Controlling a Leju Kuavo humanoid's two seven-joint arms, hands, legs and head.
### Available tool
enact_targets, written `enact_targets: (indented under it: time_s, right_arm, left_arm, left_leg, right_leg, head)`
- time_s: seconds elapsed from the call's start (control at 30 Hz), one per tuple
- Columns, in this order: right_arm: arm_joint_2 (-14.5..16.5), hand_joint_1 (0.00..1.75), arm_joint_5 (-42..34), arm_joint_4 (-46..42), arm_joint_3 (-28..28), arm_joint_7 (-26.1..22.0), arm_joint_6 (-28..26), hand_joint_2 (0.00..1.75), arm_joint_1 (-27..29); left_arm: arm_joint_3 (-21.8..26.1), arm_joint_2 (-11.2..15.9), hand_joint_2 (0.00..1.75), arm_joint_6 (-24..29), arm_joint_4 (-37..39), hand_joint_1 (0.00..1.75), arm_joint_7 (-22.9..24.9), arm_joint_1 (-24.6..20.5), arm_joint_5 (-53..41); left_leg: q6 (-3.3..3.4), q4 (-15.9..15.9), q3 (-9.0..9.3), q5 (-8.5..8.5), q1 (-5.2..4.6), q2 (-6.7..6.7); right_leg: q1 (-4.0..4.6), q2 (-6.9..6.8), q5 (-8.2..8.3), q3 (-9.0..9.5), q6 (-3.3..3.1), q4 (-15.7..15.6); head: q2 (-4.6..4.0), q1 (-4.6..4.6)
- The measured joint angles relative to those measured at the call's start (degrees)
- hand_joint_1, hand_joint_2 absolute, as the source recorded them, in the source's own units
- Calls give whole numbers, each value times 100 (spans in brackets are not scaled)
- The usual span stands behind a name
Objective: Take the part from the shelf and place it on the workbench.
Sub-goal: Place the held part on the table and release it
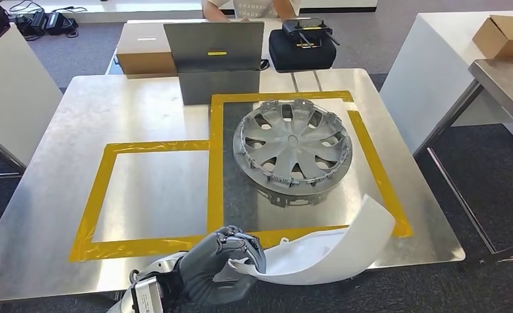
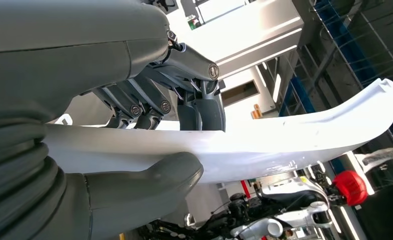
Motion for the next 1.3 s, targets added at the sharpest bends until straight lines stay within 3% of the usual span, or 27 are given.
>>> enact_targets:
  time_s: [0.07, 0.13, 0.17, 0.2, 0.33, 0.5, 0.67, 1.07, 1.3]
  right_arm:
    - [1, 0, 3, 0, 0, 0, -9, 0, -4]
    - [3, 0, 6, 0, 0, -4, -20, 0, -1]
    - [4, 0, 6, 0, 0, -7, -22, 0, 5]
    - [6, 0, 9, 0, 0, -10, -25, 0, 10]
    - [14, 0, 15, 0, 0, -15, -26, 0, 3]
    - [25, 0, 15, 0, 0, -46, -26, 0, 2]
    - [33, 0, 38, 0, 0, -184, -5, 0, 15]
    - [86, 0, 139, 0, 99, -204, 63, 0, 10]
    - [145, 0, 107, 0, 105, -173, 73, 0, 9]
  left_arm:
    - [69, -7, 175, 71, 33, 175, -38, 38, -7]
    - [181, -17, 175, 217, 54, 175, -90, 95, -63]
    - [245, -22, 175, 313, 57, 175, -113, 128, -123]
    - [309, -26, 175, 408, 53, 175, -133, 164, -188]
    - [484, -24, 175, 553, 22, 175, -165, 213, -298]
    - [586, -25, 175, 671, -13, 175, -158, 261, -381]
    - [789, -23, 175, 1618, -93, 175, -3, 409, -1312]
    - [1345, 90, 175, 3136, 132, 175, 1045, 410, -3380]
    - [1962, 165, 175, 3697, 795, 175, 1155, 445, -3778]
  left_leg:
    - [-36, -1, 125, -101, -1, -8]
    - [-92, -3, 194, -178, -11, -17]
    - [-126, 8, 207, -193, -17, -21]
    - [-154, 12, 213, -210, -27, -26]
    - [13, -94, 317, -269, -42, -7]
    - [-64, -183, 377, -274, -42, -2]
    - [-195, -214, 392, -266, -32, -1]
    - [-216, -214, 397, -262, -35, 0]
    - [-216, -214, 399, -262, -36, -1]
  right_leg:
    - [8, 0, 609, 138, -50, -699]
    - [41, -2, 971, 245, -113, -1164]
    - [52, -1, 1022, 254, -147, -1222]
    - [58, 0, 1014, 269, -169, -1232]
    - [56, 22, 1062, 354, -201, -1280]
    - [62, 18, 1017, 378, -261, -1284]
    - [66, 19, 1009, 378, -274, -1280]
    - [47, 19, 1014, 395, -266, -1286]
    - [47, 19, 1014, 398, -266, -1291]
  head:
    - [0, 2]
    - [0, 11]
    - [0, 15]
    - [0, 17]
    - [0, -5]
    - [0, -7]
    - [0, -6]
    - [0, -4]
    - [0, -5]
